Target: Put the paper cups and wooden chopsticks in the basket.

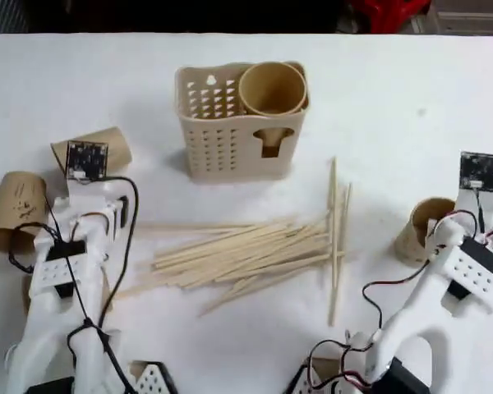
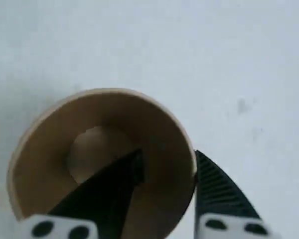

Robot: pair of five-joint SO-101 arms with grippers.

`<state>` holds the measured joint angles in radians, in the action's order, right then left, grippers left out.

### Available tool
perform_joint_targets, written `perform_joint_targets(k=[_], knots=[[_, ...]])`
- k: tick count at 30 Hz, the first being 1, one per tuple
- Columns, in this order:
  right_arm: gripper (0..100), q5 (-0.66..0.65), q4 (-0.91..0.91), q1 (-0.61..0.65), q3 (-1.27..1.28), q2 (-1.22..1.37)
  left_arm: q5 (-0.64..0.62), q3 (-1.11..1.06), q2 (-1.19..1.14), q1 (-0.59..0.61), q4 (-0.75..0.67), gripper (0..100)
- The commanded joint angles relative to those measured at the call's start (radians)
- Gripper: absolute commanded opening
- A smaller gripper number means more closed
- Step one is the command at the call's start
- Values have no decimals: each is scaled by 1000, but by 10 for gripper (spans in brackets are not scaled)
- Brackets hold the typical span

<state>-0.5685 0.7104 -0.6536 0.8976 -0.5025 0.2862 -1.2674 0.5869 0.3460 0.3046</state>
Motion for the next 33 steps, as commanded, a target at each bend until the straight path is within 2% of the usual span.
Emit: perform_joint_targets(k=[1, 4, 14, 20, 27, 33], knots=[[92, -69, 62, -1, -26, -4, 14, 6, 28, -22, -25, 252], [13, -117, 97, 15, -29, -4, 14, 6, 28, -22, -25, 252], [17, -123, 147, 16, -72, -21, 14, 6, 28, -22, -25, 252], [17, -121, 443, 56, -296, -160, 14, 6, 28, -22, -25, 252], [17, 95, 639, 255, -568, -305, 14, 6, 28, -22, -25, 252], [16, 295, 711, 443, -918, -260, 14, 6, 28, -22, -25, 252]])
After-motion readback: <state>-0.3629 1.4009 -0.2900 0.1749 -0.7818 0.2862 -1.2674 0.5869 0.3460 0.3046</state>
